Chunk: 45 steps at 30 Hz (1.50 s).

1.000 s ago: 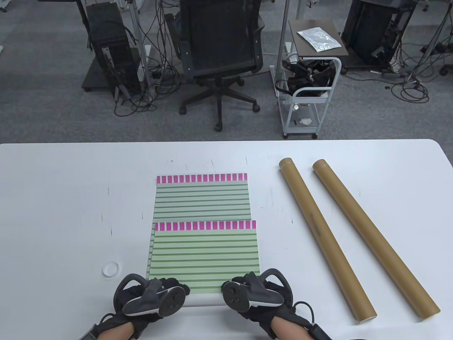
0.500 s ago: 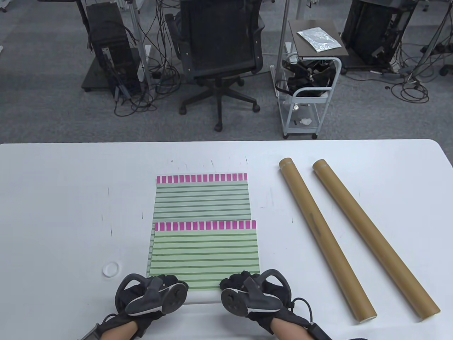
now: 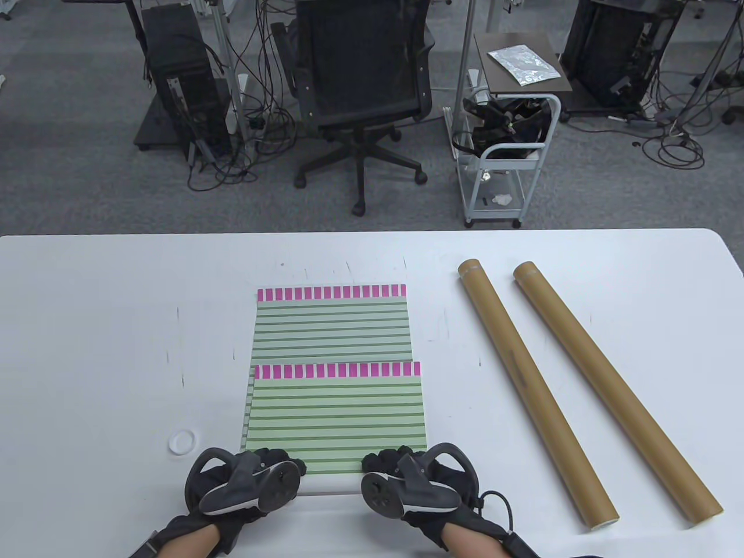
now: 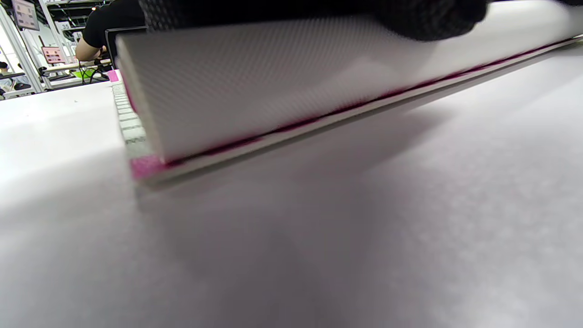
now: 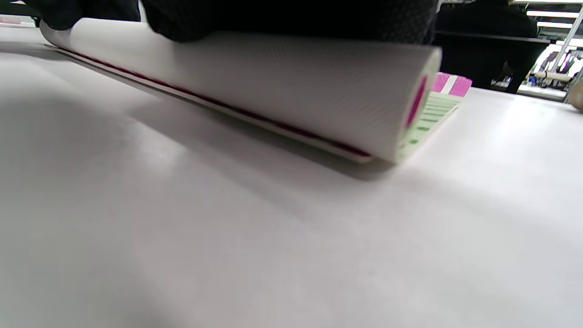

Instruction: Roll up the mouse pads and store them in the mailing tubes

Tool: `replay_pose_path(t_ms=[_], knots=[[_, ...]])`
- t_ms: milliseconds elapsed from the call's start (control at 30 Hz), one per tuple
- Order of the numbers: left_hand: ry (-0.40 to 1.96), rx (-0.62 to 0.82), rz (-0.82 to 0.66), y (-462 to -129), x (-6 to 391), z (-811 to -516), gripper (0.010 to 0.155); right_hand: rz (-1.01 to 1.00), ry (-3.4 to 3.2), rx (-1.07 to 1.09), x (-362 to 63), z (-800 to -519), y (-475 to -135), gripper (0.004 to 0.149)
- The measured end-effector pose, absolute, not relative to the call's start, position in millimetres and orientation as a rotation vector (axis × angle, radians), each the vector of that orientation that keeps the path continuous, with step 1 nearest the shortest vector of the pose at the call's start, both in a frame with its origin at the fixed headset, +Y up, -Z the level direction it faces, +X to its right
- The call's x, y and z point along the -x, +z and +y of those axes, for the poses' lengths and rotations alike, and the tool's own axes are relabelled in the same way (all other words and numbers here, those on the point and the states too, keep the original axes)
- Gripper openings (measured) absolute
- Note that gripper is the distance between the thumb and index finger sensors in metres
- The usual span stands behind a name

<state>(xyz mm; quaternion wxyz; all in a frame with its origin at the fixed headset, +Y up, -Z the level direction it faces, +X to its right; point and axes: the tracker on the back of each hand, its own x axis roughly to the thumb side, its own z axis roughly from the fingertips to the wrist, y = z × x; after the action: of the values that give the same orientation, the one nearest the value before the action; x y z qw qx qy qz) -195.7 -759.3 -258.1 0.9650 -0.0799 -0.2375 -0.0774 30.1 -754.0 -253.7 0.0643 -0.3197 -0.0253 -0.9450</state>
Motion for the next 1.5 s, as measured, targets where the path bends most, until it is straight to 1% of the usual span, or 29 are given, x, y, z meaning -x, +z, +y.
replay_pose_path(t_ms=[67,133,200,300,400,433,667,867,933,1000,1167,1300,1333,1367,1500], knots=[[-0.159,0.161,-0.479,-258,196,-759,0.052,-0.033,-2.844,0.953,-32,-753,-253,0.056],[-0.157,0.164,-0.478,-258,196,-759,0.053,-0.024,-2.847,0.952,-33,-753,-253,0.056],[-0.166,0.161,-0.482,-258,196,-760,0.053,-0.035,-2.853,0.939,-33,-753,-256,0.054],[-0.215,0.134,-0.476,-256,194,-758,0.054,-0.129,-2.951,0.913,-36,-755,-263,0.052],[-0.31,0.063,-0.478,-251,189,-755,0.054,-0.136,-2.955,0.912,-37,-755,-264,0.051],[-0.323,0.058,-0.479,-250,188,-756,0.053,-0.134,-2.948,0.912,-36,-755,-264,0.051],[-0.214,0.144,-0.44,-259,195,-760,0.052,-0.098,-2.909,0.917,-36,-758,-261,0.052],[-0.202,0.158,-0.427,-261,196,-759,0.052,-0.095,-2.88,0.906,-33,-758,-260,0.051],[-0.193,0.173,-0.429,-263,196,-758,0.052,-0.109,-2.872,0.897,-32,-755,-260,0.051],[-0.145,0.212,-0.463,-262,197,-758,0.052,-0.146,-2.859,0.899,-31,-753,-260,0.051],[-0.114,0.237,-0.459,-264,200,-759,0.058,-0.126,-2.845,0.9,-30,-753,-257,0.051],[-0.136,0.241,-0.467,-263,198,-760,0.051,-0.099,-2.835,0.913,-31,-752,-255,0.052],[-0.155,0.24,-0.471,-263,196,-760,0.05,-0.016,-2.833,0.909,-32,-749,-255,0.052],[-0.158,0.24,-0.472,-263,196,-760,0.049,0.013,-2.831,0.904,-33,-747,-255,0.052],[-0.131,0.254,-0.459,-265,196,-760,0.048,-0.03,-2.862,0.881,-35,-750,-258,0.05]])
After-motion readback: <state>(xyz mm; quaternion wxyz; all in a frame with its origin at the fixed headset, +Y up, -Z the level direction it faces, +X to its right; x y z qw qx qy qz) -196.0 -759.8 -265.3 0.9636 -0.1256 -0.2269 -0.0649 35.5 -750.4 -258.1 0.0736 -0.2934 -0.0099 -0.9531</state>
